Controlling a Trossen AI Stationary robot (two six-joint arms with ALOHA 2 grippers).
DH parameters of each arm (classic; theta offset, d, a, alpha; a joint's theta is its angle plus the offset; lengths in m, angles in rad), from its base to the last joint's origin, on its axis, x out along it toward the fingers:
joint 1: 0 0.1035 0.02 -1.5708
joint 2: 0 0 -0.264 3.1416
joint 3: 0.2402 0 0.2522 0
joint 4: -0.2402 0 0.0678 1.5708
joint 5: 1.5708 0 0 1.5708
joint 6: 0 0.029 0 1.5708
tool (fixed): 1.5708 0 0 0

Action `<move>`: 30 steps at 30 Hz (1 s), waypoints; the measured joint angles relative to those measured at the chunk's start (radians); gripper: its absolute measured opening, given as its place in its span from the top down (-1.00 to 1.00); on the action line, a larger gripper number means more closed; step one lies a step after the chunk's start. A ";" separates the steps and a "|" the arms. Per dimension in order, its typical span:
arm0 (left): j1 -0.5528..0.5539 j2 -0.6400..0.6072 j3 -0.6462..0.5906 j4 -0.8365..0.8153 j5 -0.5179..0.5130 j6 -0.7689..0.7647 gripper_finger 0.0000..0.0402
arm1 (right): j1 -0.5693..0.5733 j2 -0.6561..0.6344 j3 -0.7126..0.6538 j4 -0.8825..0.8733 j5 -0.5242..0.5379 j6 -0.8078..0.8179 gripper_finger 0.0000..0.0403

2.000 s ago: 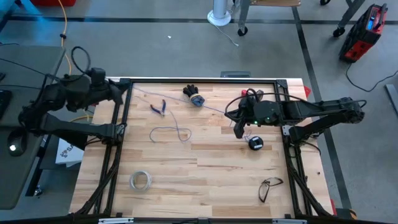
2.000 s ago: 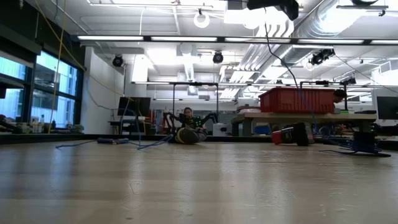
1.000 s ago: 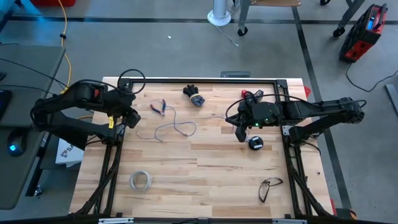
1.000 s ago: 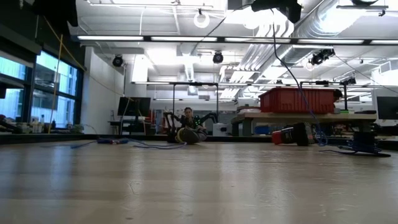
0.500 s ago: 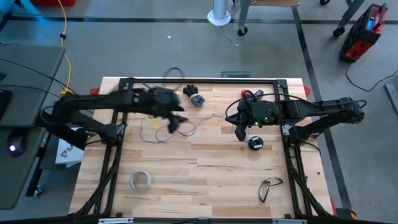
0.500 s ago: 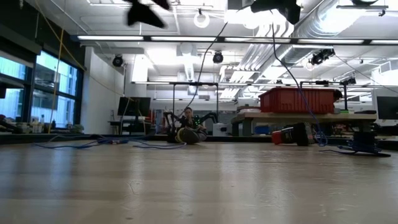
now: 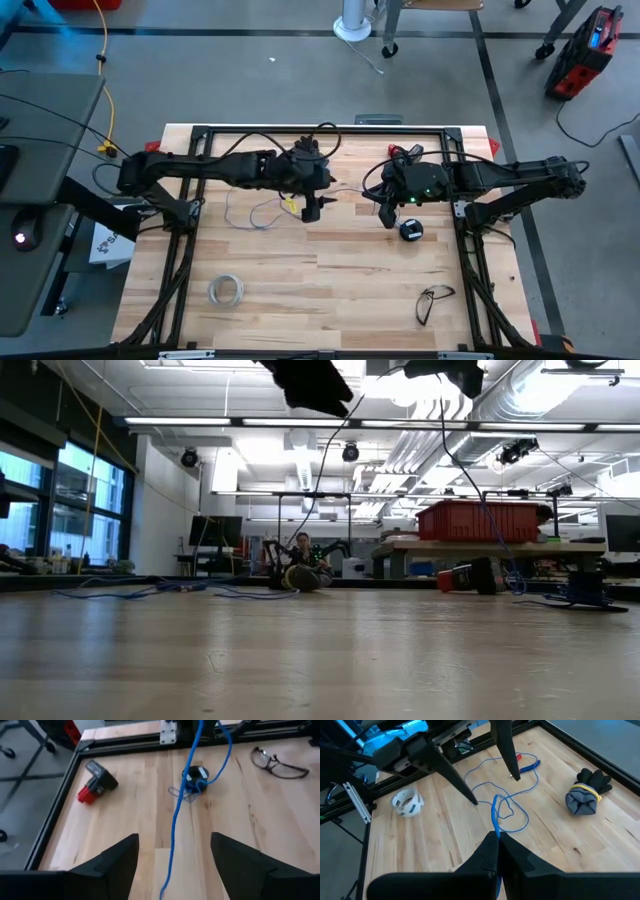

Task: Coil cords
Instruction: Uncoil the blue wire from the black spool

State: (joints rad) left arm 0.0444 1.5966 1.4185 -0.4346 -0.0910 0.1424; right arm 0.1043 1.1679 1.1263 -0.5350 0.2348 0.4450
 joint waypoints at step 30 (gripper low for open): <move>0.026 -0.102 0.077 -0.167 0.065 -0.158 1.00 | 0.010 -0.012 0.000 0.136 0.158 0.024 0.90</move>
State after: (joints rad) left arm 0.0705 1.4945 1.4955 -0.6018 -0.0258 -0.0151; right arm 0.1143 1.1555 1.1263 -0.3991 0.3928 0.4693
